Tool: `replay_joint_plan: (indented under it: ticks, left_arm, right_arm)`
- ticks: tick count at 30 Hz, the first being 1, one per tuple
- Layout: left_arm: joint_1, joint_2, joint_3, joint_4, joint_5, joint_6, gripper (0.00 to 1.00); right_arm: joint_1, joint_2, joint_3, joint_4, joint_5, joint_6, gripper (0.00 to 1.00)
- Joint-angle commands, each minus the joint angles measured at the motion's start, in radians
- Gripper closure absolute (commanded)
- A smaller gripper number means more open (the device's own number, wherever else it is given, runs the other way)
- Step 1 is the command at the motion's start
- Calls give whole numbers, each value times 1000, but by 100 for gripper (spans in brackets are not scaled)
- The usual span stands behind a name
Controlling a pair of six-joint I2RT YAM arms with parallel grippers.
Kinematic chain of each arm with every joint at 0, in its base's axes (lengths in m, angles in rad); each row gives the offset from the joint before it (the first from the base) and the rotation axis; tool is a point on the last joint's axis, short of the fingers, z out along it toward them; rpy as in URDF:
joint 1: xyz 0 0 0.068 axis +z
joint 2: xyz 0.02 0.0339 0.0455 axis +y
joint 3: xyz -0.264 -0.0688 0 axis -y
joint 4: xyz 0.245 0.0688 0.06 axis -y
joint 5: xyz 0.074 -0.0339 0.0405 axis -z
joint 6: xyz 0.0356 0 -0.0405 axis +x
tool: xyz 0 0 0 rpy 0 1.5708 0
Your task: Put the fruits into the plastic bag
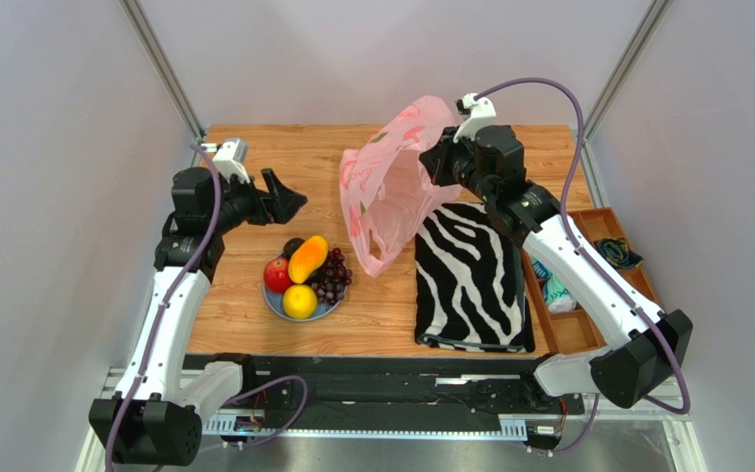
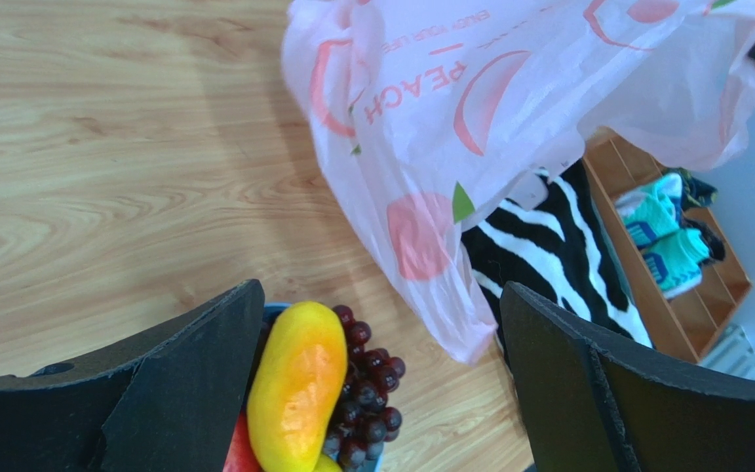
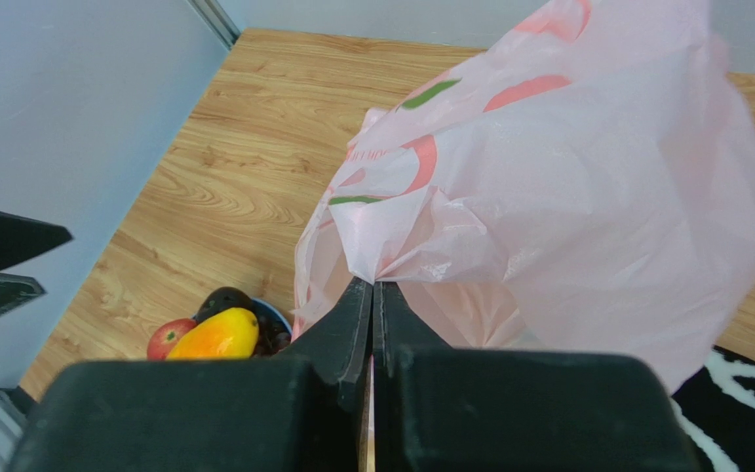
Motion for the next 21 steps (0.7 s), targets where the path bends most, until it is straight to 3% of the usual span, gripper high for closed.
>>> replay_joint_plan:
  ticks: [1,5,16,21]
  left_arm:
    - [-71,22,-10,88,49,-30,2]
    - [-150,48,-37,156,66,-88,2]
    - [-338,48,-116,233,-48,-173,2]
    - [-378,-39,-287,461,-64,-370,2]
  right_arm:
    - [2,-47,7,91,-14,45,100]
    - [2,-64,11,114,17,63,100]
    - [2,-85,3,129,134,48,100]
    - [2,-84,-25,138,181,51,100]
